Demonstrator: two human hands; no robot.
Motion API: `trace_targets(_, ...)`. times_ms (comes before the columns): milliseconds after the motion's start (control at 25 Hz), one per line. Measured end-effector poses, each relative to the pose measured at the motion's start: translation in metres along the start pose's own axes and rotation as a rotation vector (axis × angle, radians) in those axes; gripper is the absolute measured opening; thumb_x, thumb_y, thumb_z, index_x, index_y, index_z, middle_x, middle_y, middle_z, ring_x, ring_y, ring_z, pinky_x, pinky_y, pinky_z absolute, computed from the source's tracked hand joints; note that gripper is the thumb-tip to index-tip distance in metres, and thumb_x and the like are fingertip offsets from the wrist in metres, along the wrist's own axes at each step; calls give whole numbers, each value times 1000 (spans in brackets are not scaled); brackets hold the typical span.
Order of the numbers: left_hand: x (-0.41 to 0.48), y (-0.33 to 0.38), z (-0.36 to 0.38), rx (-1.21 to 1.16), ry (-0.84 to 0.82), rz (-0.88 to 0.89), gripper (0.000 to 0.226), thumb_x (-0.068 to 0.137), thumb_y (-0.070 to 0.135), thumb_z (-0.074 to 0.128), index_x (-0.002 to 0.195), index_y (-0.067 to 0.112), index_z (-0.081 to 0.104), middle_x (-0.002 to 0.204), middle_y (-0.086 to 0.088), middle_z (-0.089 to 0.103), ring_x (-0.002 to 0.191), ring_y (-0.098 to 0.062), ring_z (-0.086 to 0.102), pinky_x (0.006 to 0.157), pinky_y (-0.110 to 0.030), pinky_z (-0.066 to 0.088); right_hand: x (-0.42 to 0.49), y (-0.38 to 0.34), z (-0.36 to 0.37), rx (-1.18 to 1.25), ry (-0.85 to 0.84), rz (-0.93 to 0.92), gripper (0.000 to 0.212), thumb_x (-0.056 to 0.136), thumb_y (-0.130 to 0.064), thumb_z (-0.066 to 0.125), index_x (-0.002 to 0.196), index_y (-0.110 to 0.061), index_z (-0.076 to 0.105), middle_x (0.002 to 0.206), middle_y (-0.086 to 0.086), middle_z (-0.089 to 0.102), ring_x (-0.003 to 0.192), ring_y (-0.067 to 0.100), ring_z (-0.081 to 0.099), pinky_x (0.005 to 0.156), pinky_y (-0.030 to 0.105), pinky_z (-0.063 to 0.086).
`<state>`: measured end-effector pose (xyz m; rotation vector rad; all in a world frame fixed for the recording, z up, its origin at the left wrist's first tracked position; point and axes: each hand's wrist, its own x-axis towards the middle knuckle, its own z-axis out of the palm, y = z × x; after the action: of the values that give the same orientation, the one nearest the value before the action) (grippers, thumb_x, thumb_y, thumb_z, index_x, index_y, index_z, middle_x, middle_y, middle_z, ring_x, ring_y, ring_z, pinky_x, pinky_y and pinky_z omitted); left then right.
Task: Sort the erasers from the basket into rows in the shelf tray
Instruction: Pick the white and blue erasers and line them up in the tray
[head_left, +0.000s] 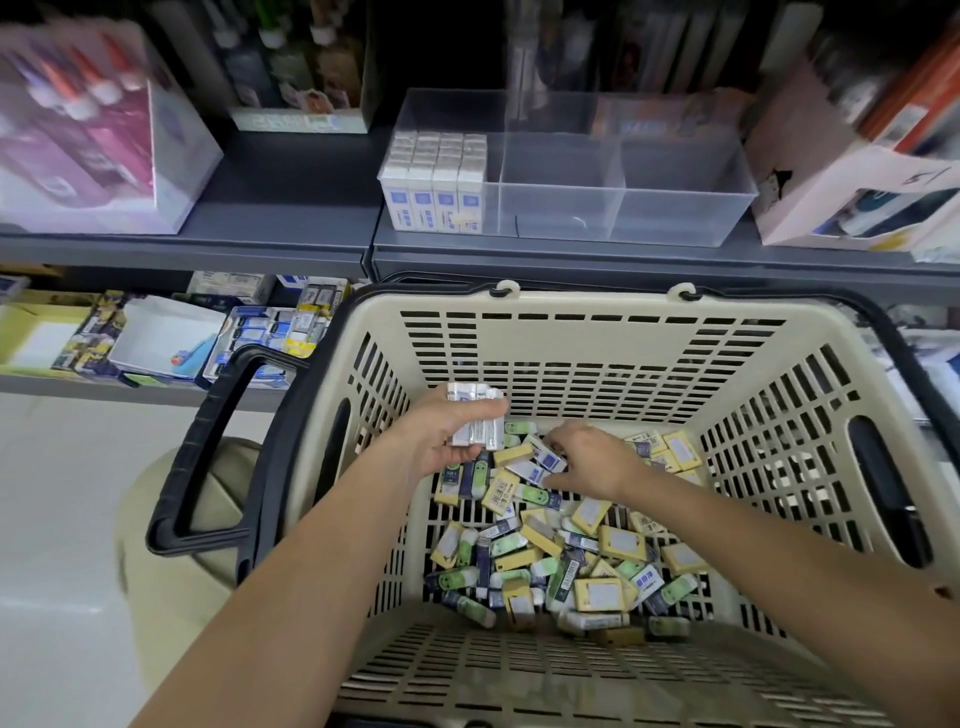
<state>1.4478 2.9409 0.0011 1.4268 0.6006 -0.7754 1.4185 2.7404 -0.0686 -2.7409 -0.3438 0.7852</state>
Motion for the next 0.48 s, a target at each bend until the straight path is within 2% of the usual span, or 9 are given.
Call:
trace_targets(80,-1,-1,-1,-9,-1,6,34,64,14,84,87,16,59,68,-2,70,63,-16,65,49,-21,51,4,-11,10,-101,13,55,50,84,-46,59,120,-13,49,116,7,50,105,26,52,78,35,47)
trace_targets(160,-1,0,-1,-24,-3,10,34,65,14,83,89,15,59,71,-4,69,64,-17,64,48,-21,50,7,-18,16,-154,45,110,50,84,-48,58,118,-13,49,115,8,51,105,26,53,78,35,46)
trace_targets(280,-2,-1,-1,-11,-9,17,43,66,15,83,100,13,56,82,-7,68,69,-18,63,47,-20,50,9,-22,18,-89,51,171,50,80,-46,63,113,-12,47,106,7,56,101,26,55,72,33,44)
trace_targets(400,-2,-1,-1,-18,7,21,62,66,16,84,117,13,50,103,-11,65,76,-18,63,48,-20,51,11,-32,23,123,9,239,25,81,-31,65,83,-14,46,81,2,53,82,24,56,59,29,41)
trace_targets(480,0,0,-2,-17,8,17,61,66,16,84,117,10,52,103,-10,64,77,-18,62,48,-21,51,11,-38,26,165,-4,230,24,81,-25,63,69,-17,44,77,2,52,75,22,54,58,29,42)
